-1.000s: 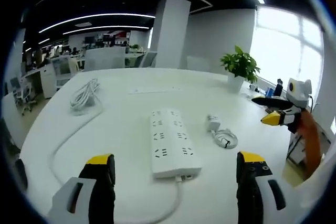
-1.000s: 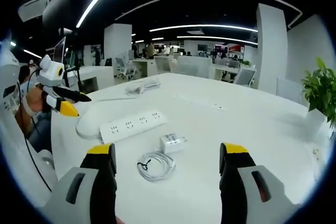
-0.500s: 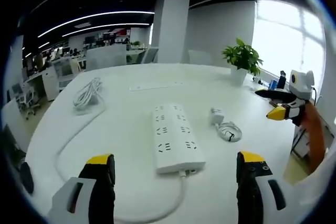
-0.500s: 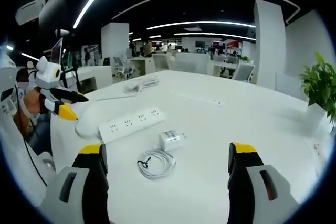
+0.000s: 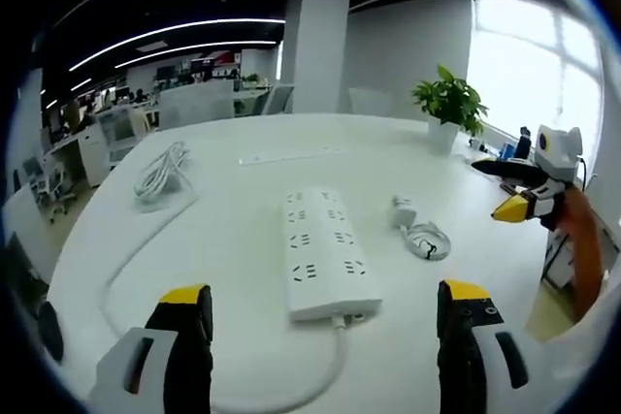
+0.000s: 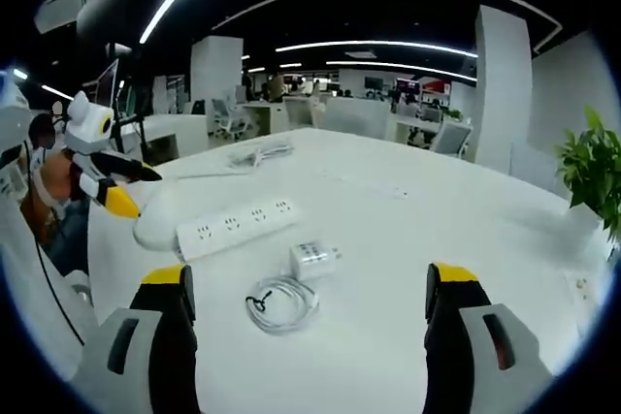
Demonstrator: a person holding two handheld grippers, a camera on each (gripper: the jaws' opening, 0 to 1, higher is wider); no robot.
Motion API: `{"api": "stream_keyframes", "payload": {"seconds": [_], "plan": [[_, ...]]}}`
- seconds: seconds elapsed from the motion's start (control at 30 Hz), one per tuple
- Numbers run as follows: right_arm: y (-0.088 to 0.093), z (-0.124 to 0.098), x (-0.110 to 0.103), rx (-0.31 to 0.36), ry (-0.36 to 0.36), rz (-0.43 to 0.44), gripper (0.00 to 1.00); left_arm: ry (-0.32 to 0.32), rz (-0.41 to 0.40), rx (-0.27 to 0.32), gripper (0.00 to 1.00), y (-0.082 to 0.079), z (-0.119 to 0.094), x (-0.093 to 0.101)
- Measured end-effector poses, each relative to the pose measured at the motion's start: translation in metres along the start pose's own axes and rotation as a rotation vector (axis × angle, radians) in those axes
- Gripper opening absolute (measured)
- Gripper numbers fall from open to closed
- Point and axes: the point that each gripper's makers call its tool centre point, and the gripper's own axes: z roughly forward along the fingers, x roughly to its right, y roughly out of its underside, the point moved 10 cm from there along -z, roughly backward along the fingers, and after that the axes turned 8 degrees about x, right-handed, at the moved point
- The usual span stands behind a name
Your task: Straighten the power strip on the desk, plug the charger into it
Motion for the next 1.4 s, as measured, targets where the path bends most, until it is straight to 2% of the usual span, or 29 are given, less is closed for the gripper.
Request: {"api": "stream_keyframes", "payload": {"seconds": [0.3, 0.83, 0.9, 0.97, 1.07, 1.27, 1.33, 1.4], "plan": [[0.001, -0.002, 0.001, -0.003, 0.010, 0.044, 0.97, -0.003, -0.008, -0.002, 0.96, 0.003, 0.004, 0.000], [0.003, -0.003, 0.003, -0.015, 0.016, 0.059, 0.97, 0.008, 0.004, 0.005, 0.95, 0.000, 0.007, 0.005], [0.003, -0.003, 0.003, -0.015, 0.016, 0.059, 0.97, 0.015, 0.016, -0.012, 0.92, -0.002, 0.012, 0.006], [0.003, -0.003, 0.003, -0.014, 0.015, 0.059, 0.96, 0.013, 0.030, -0.054, 0.92, -0.002, 0.017, 0.005], [0.004, -0.004, 0.003, -0.017, 0.016, 0.057, 0.96, 0.008, 0.106, -0.083, 0.94, -0.004, 0.021, 0.007], [0.006, -0.005, 0.005, -0.023, 0.020, 0.064, 0.96, 0.019, 0.088, -0.074, 0.96, -0.010, 0.035, 0.010], [0.006, -0.005, 0.006, -0.021, 0.021, 0.064, 0.96, -0.009, 0.143, -0.086, 0.95, -0.011, 0.039, 0.007], [0.006, -0.006, 0.007, -0.022, 0.023, 0.063, 0.96, -0.001, 0.141, -0.107, 0.93, -0.011, 0.044, 0.006]]}}
